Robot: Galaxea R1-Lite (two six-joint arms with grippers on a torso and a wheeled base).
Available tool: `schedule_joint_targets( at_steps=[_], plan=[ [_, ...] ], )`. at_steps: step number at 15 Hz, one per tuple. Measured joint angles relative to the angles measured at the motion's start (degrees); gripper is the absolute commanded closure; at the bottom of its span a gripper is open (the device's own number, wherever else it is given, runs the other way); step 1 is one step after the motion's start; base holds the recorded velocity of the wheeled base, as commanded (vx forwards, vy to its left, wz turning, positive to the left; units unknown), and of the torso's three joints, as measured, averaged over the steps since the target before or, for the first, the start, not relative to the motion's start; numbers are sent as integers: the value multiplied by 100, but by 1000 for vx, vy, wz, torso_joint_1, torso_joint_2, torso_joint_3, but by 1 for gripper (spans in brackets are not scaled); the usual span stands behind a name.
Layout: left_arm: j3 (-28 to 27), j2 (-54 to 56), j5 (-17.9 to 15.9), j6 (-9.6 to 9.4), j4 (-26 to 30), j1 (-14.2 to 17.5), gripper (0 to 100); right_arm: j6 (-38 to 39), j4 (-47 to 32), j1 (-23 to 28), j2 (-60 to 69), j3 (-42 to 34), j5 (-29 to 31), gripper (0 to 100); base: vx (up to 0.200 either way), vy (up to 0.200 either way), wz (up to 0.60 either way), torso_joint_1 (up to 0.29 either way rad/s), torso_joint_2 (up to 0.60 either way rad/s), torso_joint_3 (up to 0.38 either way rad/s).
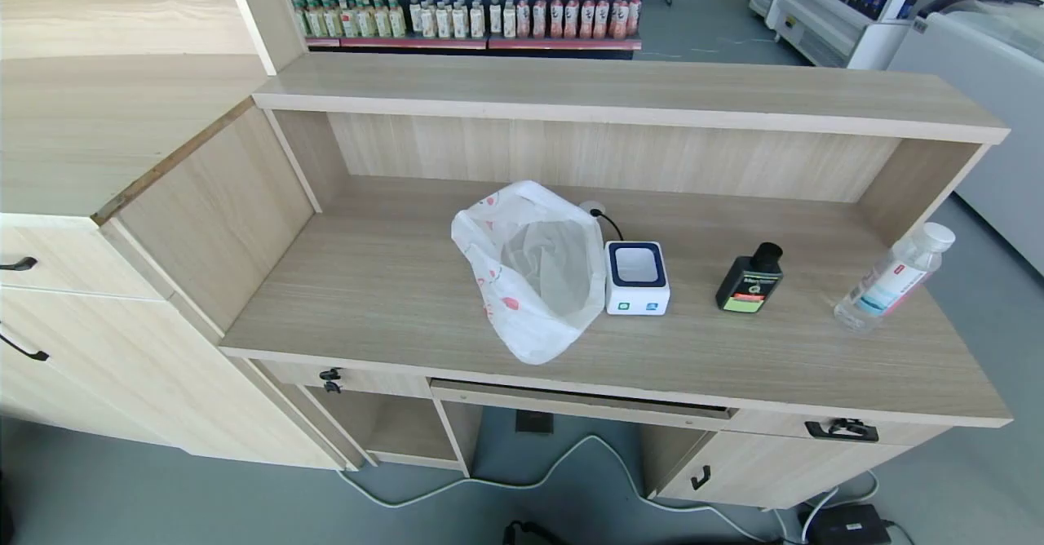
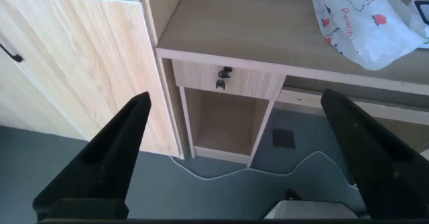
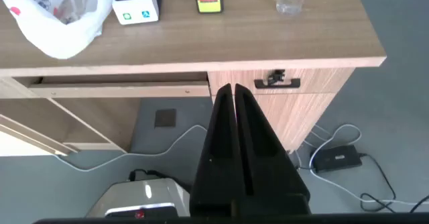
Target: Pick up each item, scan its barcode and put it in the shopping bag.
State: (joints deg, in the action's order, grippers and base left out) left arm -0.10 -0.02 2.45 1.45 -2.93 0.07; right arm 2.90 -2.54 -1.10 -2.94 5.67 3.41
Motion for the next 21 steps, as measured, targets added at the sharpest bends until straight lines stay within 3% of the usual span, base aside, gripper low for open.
schedule_joint_targets(
  at_steps=[4, 5, 9, 12, 15, 21],
  plan=[
    [0, 0, -2, 10, 0, -2, 0, -9, -80, -44, -2159, 1881, 4, 100, 0, 0, 0, 0, 0, 0],
    [0, 0, 0, 10, -5, -2, 0, -48, 16, -13, -2961, 2426, 0, 0, 0, 0, 0, 0, 0, 0],
    [0, 0, 0, 10, 0, 0, 0, -290, 705, 327, -5881, 4035, -29, 0, 0, 0, 0, 0, 0, 0],
    [0, 2, -2, 10, -2, 0, 0, -662, 1112, 840, -7537, 4752, -106, 0, 0, 0, 0, 0, 0, 0],
    [0, 0, -2, 10, -5, 0, 0, -1117, 1414, 1115, -8802, 5302, -304, 0, 0, 0, 0, 0, 0, 0],
    [0, 0, -2, 10, -2, 0, 0, -1702, 1329, 817, -9890, 5585, -373, 0, 0, 0, 0, 0, 0, 0]
  ],
)
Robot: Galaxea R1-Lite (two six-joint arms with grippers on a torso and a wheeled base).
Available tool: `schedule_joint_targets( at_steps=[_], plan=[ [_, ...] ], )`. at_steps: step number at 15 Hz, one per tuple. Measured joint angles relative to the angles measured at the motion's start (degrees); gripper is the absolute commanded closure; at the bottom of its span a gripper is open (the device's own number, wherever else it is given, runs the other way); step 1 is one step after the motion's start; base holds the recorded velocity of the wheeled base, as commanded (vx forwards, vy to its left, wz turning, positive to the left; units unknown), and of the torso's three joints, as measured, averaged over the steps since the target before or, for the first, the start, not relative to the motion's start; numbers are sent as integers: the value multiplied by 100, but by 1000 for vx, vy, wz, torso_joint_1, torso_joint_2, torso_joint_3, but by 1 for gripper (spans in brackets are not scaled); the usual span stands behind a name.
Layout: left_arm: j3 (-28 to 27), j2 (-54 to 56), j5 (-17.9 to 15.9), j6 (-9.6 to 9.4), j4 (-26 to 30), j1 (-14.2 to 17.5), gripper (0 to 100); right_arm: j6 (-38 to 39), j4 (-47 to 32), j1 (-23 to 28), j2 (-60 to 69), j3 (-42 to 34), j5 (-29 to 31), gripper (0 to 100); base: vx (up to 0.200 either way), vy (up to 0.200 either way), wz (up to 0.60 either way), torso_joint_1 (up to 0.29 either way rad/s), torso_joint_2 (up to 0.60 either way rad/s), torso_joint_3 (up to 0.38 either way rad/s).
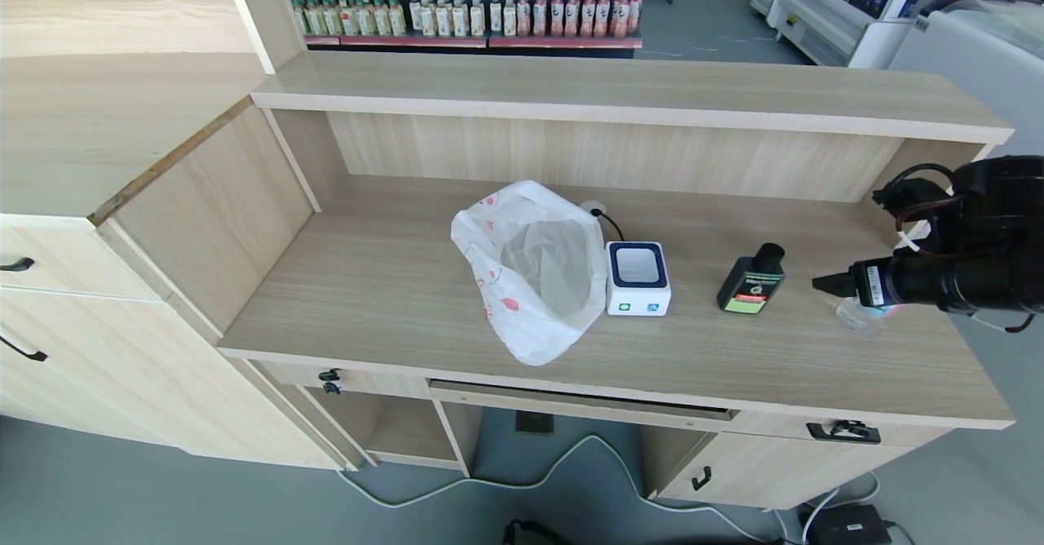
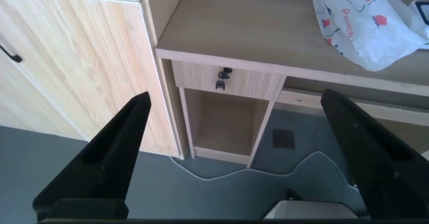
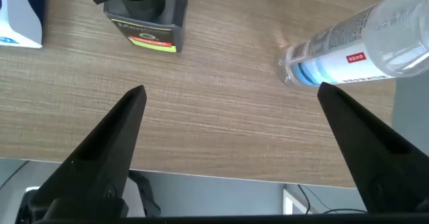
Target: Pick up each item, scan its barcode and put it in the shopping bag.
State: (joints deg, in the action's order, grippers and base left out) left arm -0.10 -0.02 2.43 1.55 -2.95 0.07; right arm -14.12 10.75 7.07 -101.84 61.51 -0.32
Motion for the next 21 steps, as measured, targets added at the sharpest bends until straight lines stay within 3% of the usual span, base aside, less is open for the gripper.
schedule_joint_targets(
  at_steps=[9, 21],
  plan=[
    [0, 0, 0, 1, 0, 2, 0, -252, -74, -230, -957, 920, 116, 0, 0, 0, 0, 0, 0, 0],
    [0, 0, 0, 0, 0, 0, 0, -290, 106, -475, -1773, 1519, 327, 0, 0, 0, 0, 0, 0, 0]
  ],
)
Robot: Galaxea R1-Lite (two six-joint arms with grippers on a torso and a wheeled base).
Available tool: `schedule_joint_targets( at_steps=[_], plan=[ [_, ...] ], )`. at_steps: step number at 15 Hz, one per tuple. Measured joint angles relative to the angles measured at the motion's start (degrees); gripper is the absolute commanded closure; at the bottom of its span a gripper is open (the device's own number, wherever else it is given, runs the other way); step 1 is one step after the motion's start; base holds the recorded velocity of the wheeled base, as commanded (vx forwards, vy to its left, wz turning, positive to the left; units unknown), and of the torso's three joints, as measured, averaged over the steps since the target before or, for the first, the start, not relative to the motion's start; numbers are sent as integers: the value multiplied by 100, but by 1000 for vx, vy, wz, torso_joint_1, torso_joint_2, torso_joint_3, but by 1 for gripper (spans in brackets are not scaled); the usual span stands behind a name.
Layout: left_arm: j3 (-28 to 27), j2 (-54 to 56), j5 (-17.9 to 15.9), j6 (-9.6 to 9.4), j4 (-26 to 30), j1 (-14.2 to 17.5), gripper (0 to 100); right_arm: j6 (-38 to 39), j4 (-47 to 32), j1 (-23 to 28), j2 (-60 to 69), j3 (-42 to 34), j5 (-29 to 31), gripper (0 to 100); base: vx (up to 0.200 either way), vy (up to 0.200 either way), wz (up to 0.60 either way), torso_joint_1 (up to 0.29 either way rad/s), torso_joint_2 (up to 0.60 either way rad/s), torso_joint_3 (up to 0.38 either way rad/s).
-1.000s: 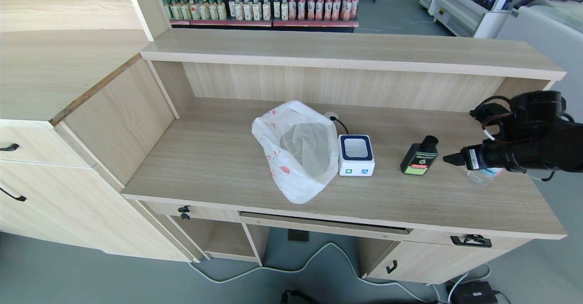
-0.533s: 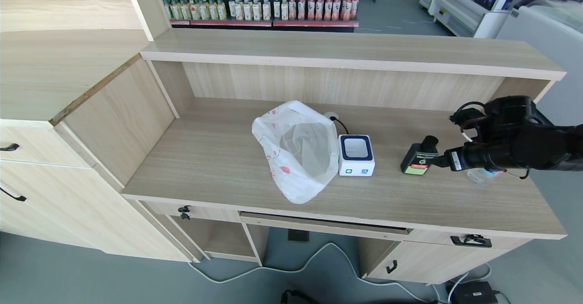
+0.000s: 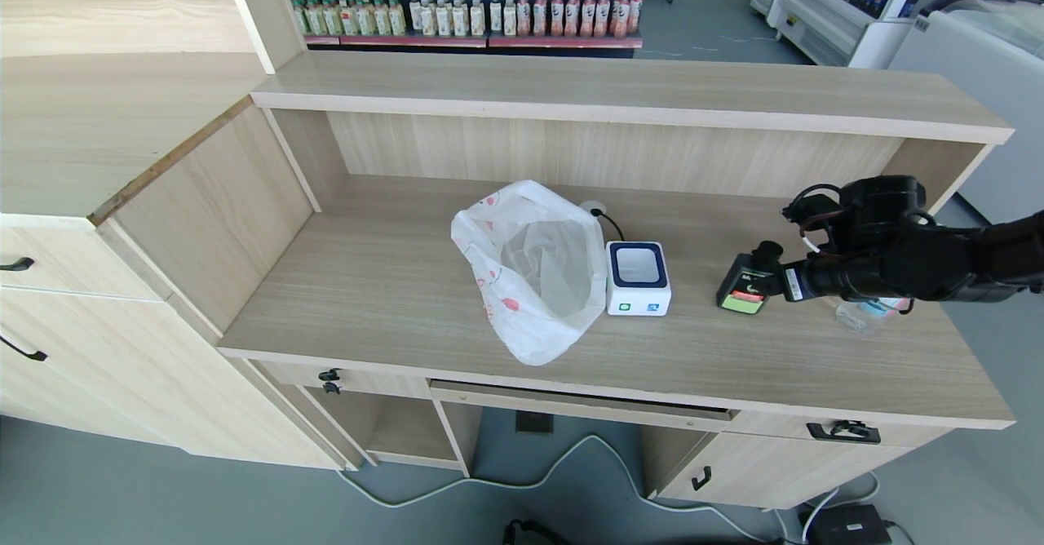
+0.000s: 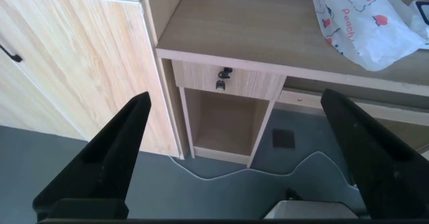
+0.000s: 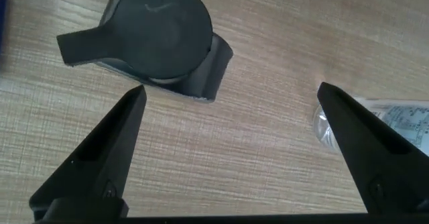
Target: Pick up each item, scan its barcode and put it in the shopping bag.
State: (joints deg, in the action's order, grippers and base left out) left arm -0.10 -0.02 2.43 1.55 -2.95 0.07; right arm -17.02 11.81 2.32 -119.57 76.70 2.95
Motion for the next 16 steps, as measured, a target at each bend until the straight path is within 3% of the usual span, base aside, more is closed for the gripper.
schedule_joint_targets(
  at_steps=[4, 8, 16],
  plan=[
    [0, 0, 0, 0, 0, -2, 0, 35, 28, -222, -271, 260, -110, 0, 0, 0, 0, 0, 0, 0],
    [0, 0, 2, 0, -2, 0, 0, 29, 527, -372, -500, 354, -640, 0, 0, 0, 0, 0, 0, 0],
    [0, 0, 2, 0, 0, 0, 0, 41, 592, -421, -877, 562, -1129, 0, 0, 0, 0, 0, 0, 0]
  ],
)
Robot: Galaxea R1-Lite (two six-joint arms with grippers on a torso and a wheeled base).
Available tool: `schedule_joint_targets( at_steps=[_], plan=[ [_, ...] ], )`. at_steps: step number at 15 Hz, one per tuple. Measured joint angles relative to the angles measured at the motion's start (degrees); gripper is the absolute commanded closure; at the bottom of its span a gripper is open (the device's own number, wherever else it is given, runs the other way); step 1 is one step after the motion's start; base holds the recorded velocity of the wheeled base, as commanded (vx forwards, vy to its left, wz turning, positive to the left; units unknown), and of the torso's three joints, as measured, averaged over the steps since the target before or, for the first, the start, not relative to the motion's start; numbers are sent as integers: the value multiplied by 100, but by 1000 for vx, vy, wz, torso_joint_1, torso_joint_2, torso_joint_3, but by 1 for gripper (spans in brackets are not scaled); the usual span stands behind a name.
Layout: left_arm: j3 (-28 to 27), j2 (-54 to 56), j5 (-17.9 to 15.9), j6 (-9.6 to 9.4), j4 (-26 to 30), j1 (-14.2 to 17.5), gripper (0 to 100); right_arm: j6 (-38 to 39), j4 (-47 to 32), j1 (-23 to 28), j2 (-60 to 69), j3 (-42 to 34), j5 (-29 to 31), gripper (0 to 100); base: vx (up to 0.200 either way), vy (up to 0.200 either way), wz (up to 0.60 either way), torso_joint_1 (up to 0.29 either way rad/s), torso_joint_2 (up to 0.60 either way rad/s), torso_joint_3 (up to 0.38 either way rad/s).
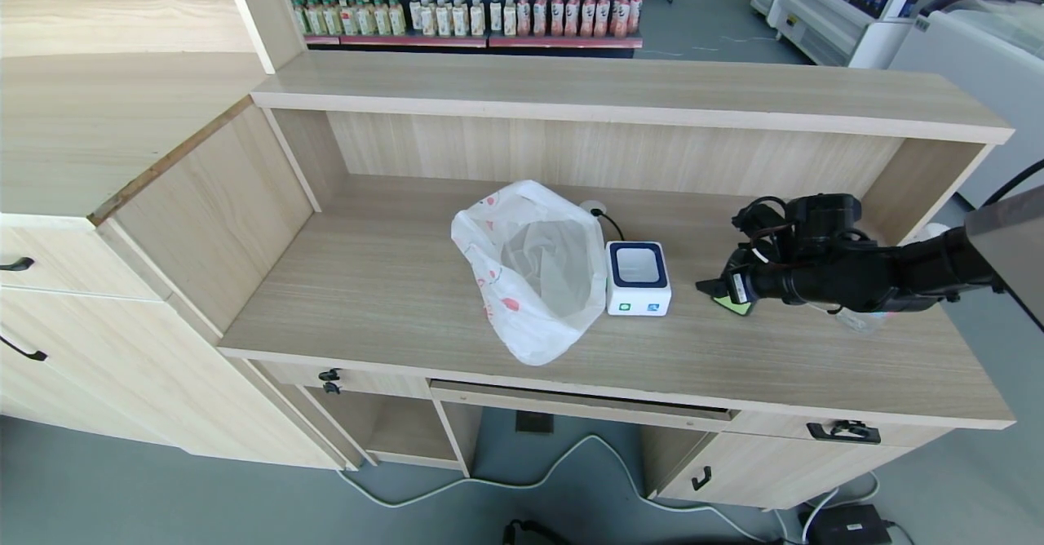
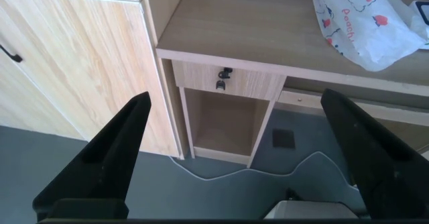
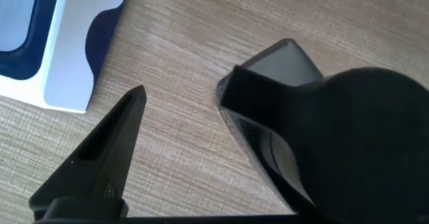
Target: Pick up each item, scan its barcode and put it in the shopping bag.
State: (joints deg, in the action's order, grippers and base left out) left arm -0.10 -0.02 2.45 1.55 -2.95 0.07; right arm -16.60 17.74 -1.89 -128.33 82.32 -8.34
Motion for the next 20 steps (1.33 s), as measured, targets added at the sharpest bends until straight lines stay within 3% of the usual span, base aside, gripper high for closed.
schedule_joint_targets(
  at_steps=[1, 6, 12, 14, 18, 20],
  plan=[
    [0, 0, 0, 0, 0, 0, 0, -11, 13, -11, -48, 59, -91, 100, 0, 0, 0, 0, 0, 0],
    [0, 0, 0, 0, -2, 0, 0, -44, 330, -48, -207, 124, -102, 100, 0, 0, 0, 0, 0, 0],
    [0, 0, -2, 1, 0, 0, 0, -1057, 315, 93, 93, 30, -80, 100, 0, 0, 0, 0, 0, 0],
    [0, 0, 0, 1, 2, -5, 0, -1498, 312, 240, 551, -333, -79, 100, 0, 0, 0, 0, 0, 0],
    [0, 0, 0, 1, -2, 0, 0, -3220, 282, 864, 2282, -1625, -127, 100, 0, 0, 0, 0, 0, 0],
    [0, 0, -2, 1, 0, 0, 0, -3802, 368, 1095, 3332, -2256, -594, 100, 0, 0, 0, 0, 0, 0]
  ],
)
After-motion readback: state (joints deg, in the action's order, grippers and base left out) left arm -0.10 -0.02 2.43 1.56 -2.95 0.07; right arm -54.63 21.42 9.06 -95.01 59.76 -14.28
